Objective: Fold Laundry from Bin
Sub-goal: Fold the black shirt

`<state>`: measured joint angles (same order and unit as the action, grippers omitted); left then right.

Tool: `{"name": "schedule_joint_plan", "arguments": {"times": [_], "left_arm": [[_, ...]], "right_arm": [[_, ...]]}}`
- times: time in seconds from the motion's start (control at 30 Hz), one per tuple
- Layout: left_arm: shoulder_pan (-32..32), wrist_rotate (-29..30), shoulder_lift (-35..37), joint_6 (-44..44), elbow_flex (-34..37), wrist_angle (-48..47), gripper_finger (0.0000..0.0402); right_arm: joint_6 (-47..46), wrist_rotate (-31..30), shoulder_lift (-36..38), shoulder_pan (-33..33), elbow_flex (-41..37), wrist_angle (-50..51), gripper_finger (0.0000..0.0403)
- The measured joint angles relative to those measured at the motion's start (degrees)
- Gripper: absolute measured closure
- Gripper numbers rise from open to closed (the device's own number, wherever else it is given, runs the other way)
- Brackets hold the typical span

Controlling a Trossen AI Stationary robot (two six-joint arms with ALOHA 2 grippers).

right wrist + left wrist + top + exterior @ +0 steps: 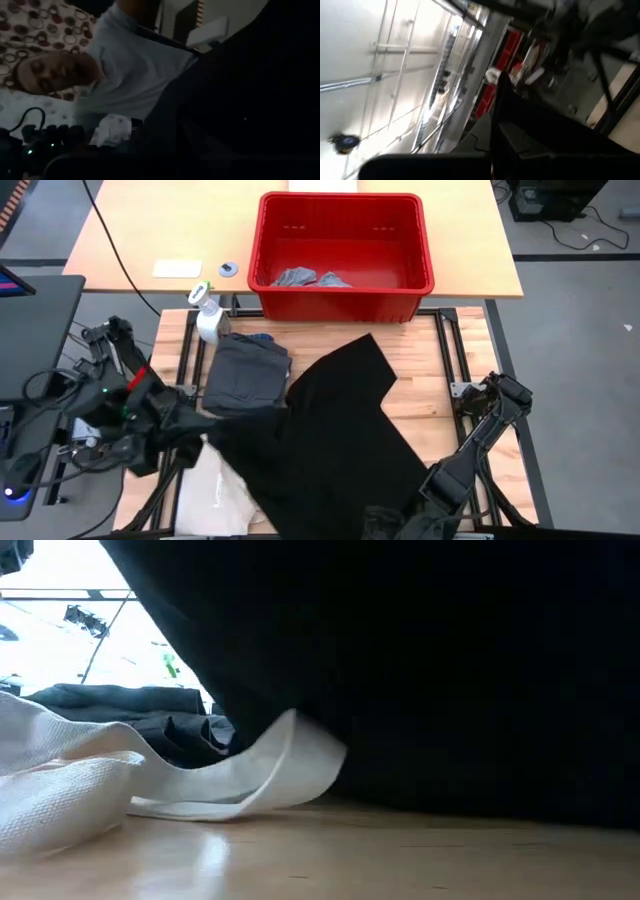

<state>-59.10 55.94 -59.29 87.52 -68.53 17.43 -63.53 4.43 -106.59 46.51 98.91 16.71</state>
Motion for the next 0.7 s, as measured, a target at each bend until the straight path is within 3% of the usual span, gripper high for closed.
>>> {"name": "schedule_joint_plan", "arguments": {"times": [0.13,0.3,0.53,0.7], "left_arm": [[-1.20,4.42,0.41,-5.40,-1.25,0.99,0.0389],[2.56,11.33,1.02,-16.31,-7.05,-0.38,0.0389],[12.10,11.33,-0.06,-24.73,-12.45,-7.64,0.0389],[22.95,7.83,-2.08,-30.78,-12.52,-16.02,0.0389]], "right_arm": [[0.34,0.84,0.39,-0.17,0.04,1.27,0.0394],[-5.98,0.65,2.58,-0.04,0.02,7.94,0.0394],[-18.76,0.37,6.22,0.56,0.02,29.24,0.0393],[-27.09,4.55,6.38,0.71,0.00,44.10,0.0390]]}}
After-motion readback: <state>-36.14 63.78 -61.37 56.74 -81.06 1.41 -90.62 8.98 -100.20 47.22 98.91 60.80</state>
